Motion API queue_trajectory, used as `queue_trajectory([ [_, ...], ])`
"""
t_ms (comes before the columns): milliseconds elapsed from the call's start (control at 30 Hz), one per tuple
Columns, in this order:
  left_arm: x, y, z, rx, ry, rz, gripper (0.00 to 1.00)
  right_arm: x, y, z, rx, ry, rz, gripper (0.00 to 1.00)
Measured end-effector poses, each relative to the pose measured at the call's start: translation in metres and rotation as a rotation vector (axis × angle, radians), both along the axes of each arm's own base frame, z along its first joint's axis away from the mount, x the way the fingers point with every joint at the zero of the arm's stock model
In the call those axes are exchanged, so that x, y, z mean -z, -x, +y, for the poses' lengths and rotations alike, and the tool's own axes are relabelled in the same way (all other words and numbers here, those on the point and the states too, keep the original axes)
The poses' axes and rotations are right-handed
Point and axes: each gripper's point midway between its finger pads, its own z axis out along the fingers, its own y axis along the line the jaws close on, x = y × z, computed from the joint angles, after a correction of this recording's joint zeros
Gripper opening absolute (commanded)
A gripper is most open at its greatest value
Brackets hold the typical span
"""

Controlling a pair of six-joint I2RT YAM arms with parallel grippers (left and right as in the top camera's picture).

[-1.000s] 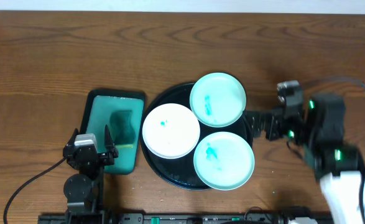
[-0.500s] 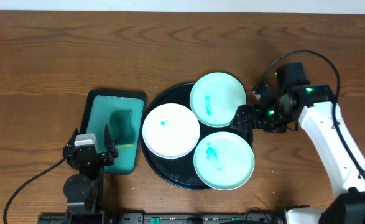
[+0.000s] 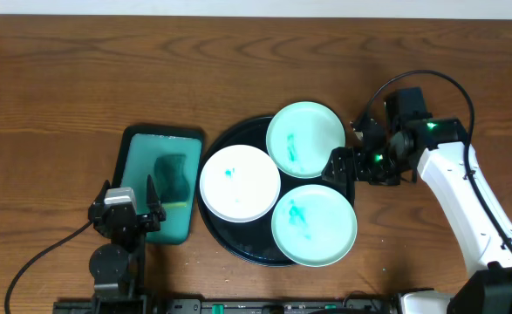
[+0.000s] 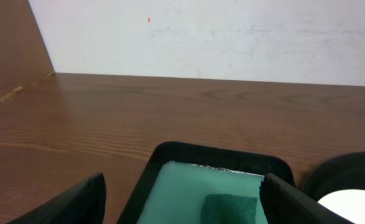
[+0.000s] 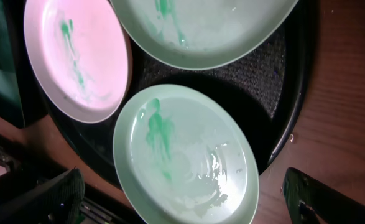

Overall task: Clean dirty plates on tray and stack at the side
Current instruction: 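Move the right gripper to the white plate's rim on the tray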

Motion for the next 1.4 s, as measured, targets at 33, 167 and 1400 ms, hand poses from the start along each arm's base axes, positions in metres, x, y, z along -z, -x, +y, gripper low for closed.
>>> queue_trajectory([
  [33, 0.0, 0.0, 0.0, 0.0, 0.0, 0.0, 0.8, 0.0, 0.0, 0.0, 0.0, 0.0, -0.002, 0.99],
  [167, 0.0, 0.0, 0.0, 0.001, 0.001, 0.001, 0.79, 0.0, 0.0, 0.0, 0.0, 0.0, -0.001, 0.99],
  [1400, 0.011, -0.037, -0.057, 0.153, 0.426, 1.029, 0.8, -0.002, 0.0, 0.001, 0.002, -0.004, 0.002, 0.96],
])
